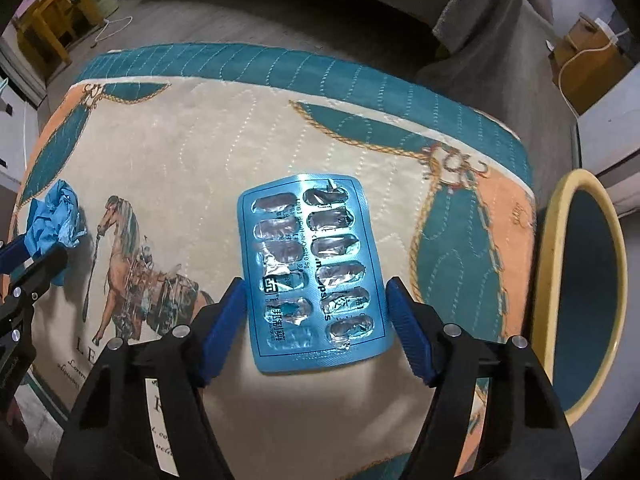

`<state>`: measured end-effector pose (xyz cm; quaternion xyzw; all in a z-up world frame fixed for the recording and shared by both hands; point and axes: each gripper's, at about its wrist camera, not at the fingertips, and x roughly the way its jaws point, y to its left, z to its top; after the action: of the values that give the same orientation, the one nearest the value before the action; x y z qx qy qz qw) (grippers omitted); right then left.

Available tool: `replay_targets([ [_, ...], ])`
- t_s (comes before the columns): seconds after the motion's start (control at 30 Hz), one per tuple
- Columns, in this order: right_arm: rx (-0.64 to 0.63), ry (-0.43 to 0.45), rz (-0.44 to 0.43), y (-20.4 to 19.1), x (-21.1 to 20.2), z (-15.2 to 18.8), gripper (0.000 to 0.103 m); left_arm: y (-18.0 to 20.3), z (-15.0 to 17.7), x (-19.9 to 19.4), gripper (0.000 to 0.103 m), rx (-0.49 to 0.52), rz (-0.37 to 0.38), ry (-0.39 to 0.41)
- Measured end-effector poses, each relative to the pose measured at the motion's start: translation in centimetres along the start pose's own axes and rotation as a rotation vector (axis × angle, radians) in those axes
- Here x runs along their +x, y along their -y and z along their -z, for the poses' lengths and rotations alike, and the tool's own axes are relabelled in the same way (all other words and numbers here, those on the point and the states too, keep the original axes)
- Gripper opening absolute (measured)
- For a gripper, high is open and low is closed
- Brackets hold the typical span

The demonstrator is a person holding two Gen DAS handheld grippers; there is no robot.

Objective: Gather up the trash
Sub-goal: 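Grasp the blue glove with the left tool while the right tool grasps the blue blister pack, then carry the blister pack over the bin with the right tool while the left tool carries the glove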

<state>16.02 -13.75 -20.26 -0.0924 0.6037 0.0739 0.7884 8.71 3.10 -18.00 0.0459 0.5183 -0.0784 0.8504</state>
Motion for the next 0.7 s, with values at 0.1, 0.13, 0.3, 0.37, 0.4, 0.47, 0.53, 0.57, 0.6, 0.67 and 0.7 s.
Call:
replay_targets([
  [0.1,0.022,0.018,0.000,0.6,-1.3,0.5,0.070,0.3,-0.2,-0.6,0.031,0.000,0.002,0.014],
  [0.13,0.028,0.023,-0.002,0.8,-1.7,0.6,0.070,0.4,-0.3,-0.9,0.031,-0.003,0.006,0.019],
  [0.3,0.051,0.062,-0.002,1.2,-4.9,2.1,0.070,1.4,-0.6,-2.2,0.031,0.005,0.021,0.051],
  [0.37,0.065,0.082,-0.007,1.5,-6.3,2.6,0.070,1.9,-0.9,-2.9,0.031,0.007,0.031,0.066],
  [0.4,0.067,0.091,-0.005,1.7,-6.9,2.8,0.070,2.1,-0.9,-3.2,0.031,0.008,0.034,0.073],
  [0.47,0.072,0.114,0.006,2.1,-8.4,3.5,0.070,2.6,-1.2,-3.9,0.031,0.010,0.044,0.090],
  [0.53,0.082,0.134,0.009,2.6,-9.6,3.9,0.070,3.0,-1.6,-4.6,0.031,0.000,0.063,0.104],
  [0.57,0.092,0.146,0.006,2.9,-10.4,4.2,0.070,3.2,-1.7,-4.9,0.031,0.000,0.068,0.109],
  [0.6,0.104,0.157,0.003,3.3,-11.2,4.7,0.070,3.6,-1.9,-5.2,0.031,0.003,0.068,0.113],
  [0.67,0.127,0.179,0.011,4.3,-12.6,5.2,0.070,4.2,-2.2,-6.0,0.031,0.018,0.071,0.137],
  [0.7,0.133,0.194,0.017,4.9,-13.5,5.5,0.070,4.5,-2.4,-6.4,0.031,0.021,0.075,0.147],
])
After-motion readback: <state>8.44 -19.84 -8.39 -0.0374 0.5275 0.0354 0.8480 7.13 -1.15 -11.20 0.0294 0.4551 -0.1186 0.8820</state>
